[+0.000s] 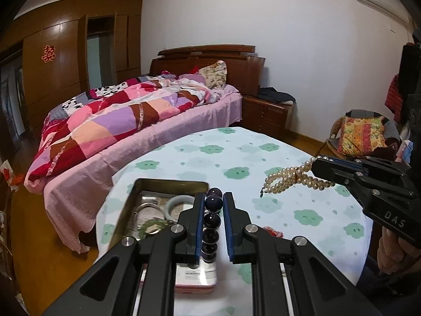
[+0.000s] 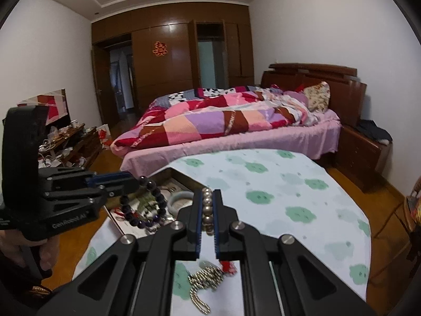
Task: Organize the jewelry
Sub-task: 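Carry the purple bracelet and pearl strand over the tin with both grippers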
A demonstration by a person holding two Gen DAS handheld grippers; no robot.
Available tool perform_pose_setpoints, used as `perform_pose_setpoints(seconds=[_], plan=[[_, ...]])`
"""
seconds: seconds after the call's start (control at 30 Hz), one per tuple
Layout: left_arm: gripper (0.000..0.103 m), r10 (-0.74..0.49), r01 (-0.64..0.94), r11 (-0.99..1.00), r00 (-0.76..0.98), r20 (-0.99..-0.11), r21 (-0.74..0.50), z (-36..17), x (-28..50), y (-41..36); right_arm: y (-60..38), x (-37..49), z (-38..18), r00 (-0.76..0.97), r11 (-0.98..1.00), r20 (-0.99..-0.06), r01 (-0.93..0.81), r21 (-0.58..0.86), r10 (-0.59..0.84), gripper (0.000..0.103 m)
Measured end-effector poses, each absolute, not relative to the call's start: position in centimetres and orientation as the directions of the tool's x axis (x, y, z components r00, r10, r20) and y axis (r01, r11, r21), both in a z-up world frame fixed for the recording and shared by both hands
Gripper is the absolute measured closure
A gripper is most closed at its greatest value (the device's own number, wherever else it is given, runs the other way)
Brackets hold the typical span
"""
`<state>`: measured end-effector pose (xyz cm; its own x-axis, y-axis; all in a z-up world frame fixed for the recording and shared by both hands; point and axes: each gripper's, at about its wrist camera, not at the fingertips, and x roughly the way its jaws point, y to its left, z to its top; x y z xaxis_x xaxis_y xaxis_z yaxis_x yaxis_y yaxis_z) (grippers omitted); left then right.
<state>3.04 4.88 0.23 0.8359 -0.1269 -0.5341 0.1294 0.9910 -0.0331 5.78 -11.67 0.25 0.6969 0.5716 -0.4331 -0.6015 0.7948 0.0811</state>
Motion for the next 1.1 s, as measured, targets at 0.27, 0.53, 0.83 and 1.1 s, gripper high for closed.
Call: perform_pose_setpoints(seconds=[0.27,0.53,0.83,1.1], plan=[[0.09,-0.095,0.08,0.995,0.837,-0.539,-0.052,0.4,3.9,7.7,-8.3,6.2,0.2,0.661,0.756,-0.441,-0.652,0.063,0.607,0.095],[0.09,-0.064,0.033,0.997,0.832,-0.552,-0.066,-0.1,4.8,10.0,-5.8,7.2,-0.1,0.632,0.728,-0.455,-0.683,0.056,0.628,0.095],[0.09,-0.035,-0.012,0.997,0.821,-0.57,-0.078,-1.0,5.6,11.9,-3.4,7.9,-1.2,0.596,0.704,-0.483,-0.708,0.061,0.641,0.095],[0.09,-0.032,-0.024,0.996,0.792,-0.609,-0.084,-2.6,6.6,12.6,-1.3,7.9,-2.4,0.563,0.679,-0.515,-0.732,0.052,0.646,0.095]])
